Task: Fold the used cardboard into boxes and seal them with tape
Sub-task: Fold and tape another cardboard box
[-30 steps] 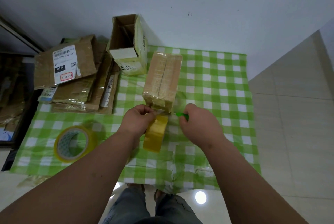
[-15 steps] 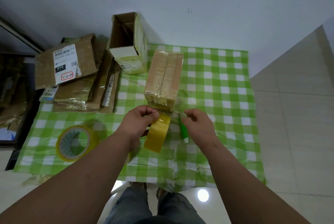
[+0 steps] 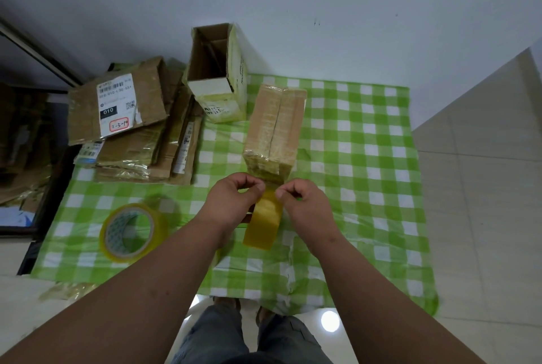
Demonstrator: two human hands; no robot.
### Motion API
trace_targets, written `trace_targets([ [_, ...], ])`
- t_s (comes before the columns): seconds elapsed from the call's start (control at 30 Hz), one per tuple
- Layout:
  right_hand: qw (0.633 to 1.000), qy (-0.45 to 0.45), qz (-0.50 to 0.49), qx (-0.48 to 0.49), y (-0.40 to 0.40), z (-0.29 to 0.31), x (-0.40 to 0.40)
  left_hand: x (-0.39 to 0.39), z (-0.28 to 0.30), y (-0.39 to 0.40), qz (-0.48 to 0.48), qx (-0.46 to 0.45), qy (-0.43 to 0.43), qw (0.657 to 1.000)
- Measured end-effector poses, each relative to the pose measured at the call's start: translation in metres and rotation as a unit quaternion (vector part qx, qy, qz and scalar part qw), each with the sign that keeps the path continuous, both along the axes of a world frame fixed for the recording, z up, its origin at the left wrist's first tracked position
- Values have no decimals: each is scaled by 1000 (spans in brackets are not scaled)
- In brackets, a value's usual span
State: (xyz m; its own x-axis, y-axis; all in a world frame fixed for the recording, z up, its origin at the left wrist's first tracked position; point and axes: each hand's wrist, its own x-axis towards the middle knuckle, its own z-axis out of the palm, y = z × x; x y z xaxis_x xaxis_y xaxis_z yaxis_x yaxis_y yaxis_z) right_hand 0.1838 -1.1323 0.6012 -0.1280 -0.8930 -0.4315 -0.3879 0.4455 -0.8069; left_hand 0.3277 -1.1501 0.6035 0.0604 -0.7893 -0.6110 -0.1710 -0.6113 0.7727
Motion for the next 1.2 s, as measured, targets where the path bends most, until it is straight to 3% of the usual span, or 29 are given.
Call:
trace_targets([
  [0.1,999,12,25,-26,1,-1,-2,5,2,-3,10,-110,-188,976],
  [0.17,995,46,70,-47,1,0,-2,11,6,-9,-32,-248,-326,912],
  [0.23,989,82,113,-53,1,2,-2,15,14,-22,-120,-354,-382,845],
  [0.3,986,94,125,-57,0,5,-2,16,21,-39,-236,-372,-394,807],
  [0.43,989,89,100,-61,0,5,-3,14,29,-61,-385,-295,-390,783],
  [0.73,997,17,37,-63,2,-1,-3,9,24,-59,-350,-340,-405,773],
  [1.03,998,-25,15,-46,2,1,-6,2,29,-58,-362,-300,-410,781],
  [1.2,997,-68,20,-42,3,17,-12,14,27,-35,-227,-349,-392,820],
])
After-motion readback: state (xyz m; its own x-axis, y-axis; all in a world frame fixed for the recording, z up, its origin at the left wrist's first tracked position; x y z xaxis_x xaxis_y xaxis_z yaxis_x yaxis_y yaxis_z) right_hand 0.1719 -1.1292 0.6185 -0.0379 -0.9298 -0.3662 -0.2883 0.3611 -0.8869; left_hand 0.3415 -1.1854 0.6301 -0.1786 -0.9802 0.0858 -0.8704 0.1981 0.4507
